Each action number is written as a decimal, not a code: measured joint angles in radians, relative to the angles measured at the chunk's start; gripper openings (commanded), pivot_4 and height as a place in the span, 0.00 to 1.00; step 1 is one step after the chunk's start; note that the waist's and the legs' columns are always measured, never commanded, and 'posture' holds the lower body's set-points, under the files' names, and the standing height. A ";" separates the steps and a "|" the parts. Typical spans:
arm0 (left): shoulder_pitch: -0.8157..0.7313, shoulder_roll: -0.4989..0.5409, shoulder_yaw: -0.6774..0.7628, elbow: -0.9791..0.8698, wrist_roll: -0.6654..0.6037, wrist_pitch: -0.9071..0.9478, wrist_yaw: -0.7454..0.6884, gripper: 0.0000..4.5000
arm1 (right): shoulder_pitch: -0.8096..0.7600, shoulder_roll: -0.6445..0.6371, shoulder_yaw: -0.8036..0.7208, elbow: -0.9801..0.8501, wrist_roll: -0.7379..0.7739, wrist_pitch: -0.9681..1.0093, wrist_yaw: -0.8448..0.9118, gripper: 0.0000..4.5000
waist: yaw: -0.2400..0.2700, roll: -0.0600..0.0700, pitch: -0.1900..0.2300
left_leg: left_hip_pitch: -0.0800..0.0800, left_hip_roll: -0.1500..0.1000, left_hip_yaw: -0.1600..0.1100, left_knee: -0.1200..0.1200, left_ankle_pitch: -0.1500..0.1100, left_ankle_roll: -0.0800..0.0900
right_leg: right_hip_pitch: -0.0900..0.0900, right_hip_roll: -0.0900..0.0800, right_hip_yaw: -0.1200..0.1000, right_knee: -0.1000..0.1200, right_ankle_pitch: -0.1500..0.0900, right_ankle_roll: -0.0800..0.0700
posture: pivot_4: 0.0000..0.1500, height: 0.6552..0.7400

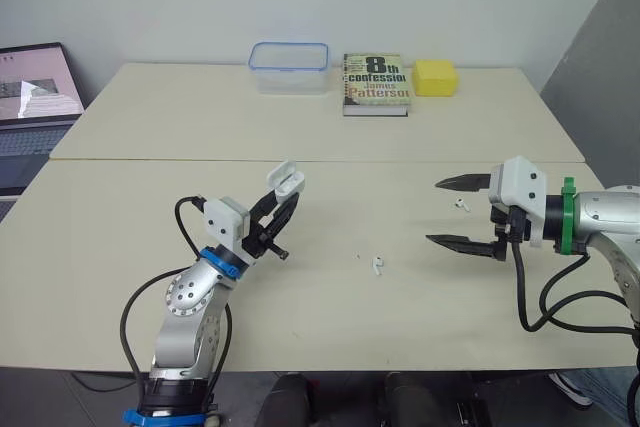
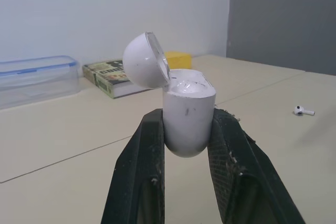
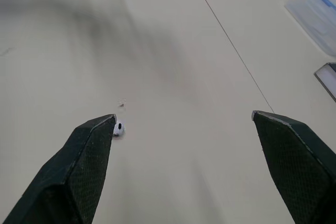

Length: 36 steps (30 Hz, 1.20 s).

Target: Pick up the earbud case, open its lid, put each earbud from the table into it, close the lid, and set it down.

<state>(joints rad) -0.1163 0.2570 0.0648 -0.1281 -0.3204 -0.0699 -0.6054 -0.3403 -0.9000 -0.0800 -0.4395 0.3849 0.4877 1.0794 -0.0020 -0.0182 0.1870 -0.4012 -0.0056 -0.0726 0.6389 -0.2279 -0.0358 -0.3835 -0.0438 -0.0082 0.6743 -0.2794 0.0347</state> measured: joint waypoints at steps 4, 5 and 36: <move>-0.005 -0.001 -0.004 -0.004 0.000 0.002 0.012 0.17 | 0.035 -0.018 -0.027 -0.037 0.067 0.062 -0.004 0.97 | 0.001 0.000 0.000 | 0.000 0.000 0.000 0.000 0.000 0.000 | 0.000 0.000 0.000 0.000 0.000 0.000 | 1.00 1.00; -0.006 0.000 -0.004 -0.008 0.000 0.003 0.018 0.17 | 0.046 -0.038 -0.035 -0.046 0.088 0.090 0.002 0.97 | 0.002 0.000 0.000 | -0.001 0.000 0.000 0.000 0.000 0.000 | 0.000 0.000 0.000 -0.001 0.000 0.000 | 1.00 1.00; 0.000 0.005 -0.018 -0.055 0.000 0.041 0.046 0.17 | 0.149 0.269 0.329 -0.257 -0.023 0.481 -0.577 1.00 | 0.002 0.000 0.000 | 0.000 0.000 -0.002 -0.002 -0.001 -0.001 | 0.006 0.001 -0.001 -0.012 -0.001 0.002 | 1.00 1.00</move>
<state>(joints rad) -0.1159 0.2616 0.0467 -0.1826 -0.3202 -0.0291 -0.5589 -0.1913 -0.6314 0.2490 -0.6962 0.3622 0.9689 0.5028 0.0000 -0.0185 0.1868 -0.4009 -0.0056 -0.0741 0.6371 -0.2284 -0.0367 -0.3777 -0.0428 -0.0091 0.6627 -0.2801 0.0363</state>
